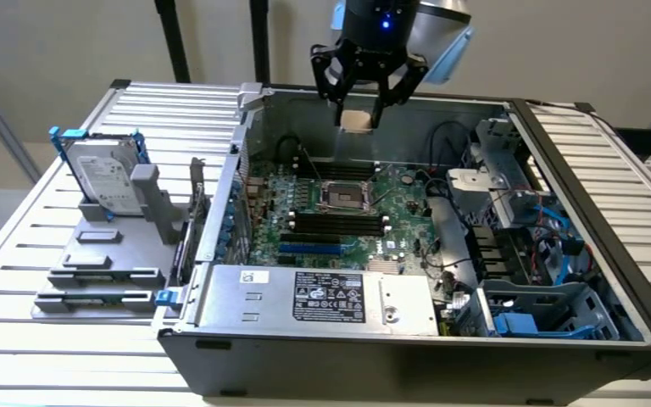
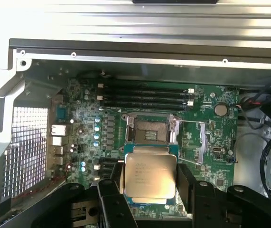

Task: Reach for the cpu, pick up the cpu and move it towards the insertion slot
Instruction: 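Pick up the cpu and move it towards the insertion slot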

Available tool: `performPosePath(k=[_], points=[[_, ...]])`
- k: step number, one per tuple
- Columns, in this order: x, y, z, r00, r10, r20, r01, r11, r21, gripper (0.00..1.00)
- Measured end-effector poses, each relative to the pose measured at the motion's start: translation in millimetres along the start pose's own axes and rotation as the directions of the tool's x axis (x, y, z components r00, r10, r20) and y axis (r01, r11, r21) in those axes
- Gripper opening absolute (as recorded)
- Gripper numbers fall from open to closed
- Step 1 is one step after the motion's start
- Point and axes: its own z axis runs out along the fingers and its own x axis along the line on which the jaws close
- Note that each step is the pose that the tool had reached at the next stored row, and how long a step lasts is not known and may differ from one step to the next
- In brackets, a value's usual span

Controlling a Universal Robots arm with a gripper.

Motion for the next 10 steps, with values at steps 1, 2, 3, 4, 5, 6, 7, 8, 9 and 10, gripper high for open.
performPosePath(k=[1, 2, 3, 4, 5, 6, 7, 8, 9, 10], points=[[-0.2, 1.9, 0.4, 1.0, 0.001, 0.0001, -0.001, 1.0, 0.0, 0.54], [-0.3, 3.5, 0.6, 1.0, 0.003, 0.0003, -0.003, 1.0, -0.0001, 0.54], [-0.4, 4.9, 0.8, 1.0, 0.005, 0.0004, -0.005, 1.0, -0.0002, 0.54], [-0.5, 5.3, 0.8, 1.0, 0.005, 0.0004, -0.005, 1.0, -0.0001, 0.54], [-0.5, 5.3, 0.8, 1.0, 0.006, 0.0004, -0.006, 1.0, -0.0001, 0.54], [-0.5, 5.4, 0.8, 1.0, 0.006, 0.0005, -0.006, 1.0, -0.0002, 0.54], [-0.5, 5.4, 0.8, 1.0, 0.006, 0.0005, -0.006, 1.0, -0.0002, 0.54], [-0.5, 5.4, 0.8, 1.0, 0.006, 0.0005, -0.006, 1.0, -0.0002, 0.54], [-0.5, 5.4, 0.8, 1.0, 0.006, 0.0005, -0.006, 1.0, -0.0002, 0.54], [-0.5, 5.4, 0.8, 1.0, 0.006, 0.0005, -0.006, 1.0, -0.0002, 0.54]])
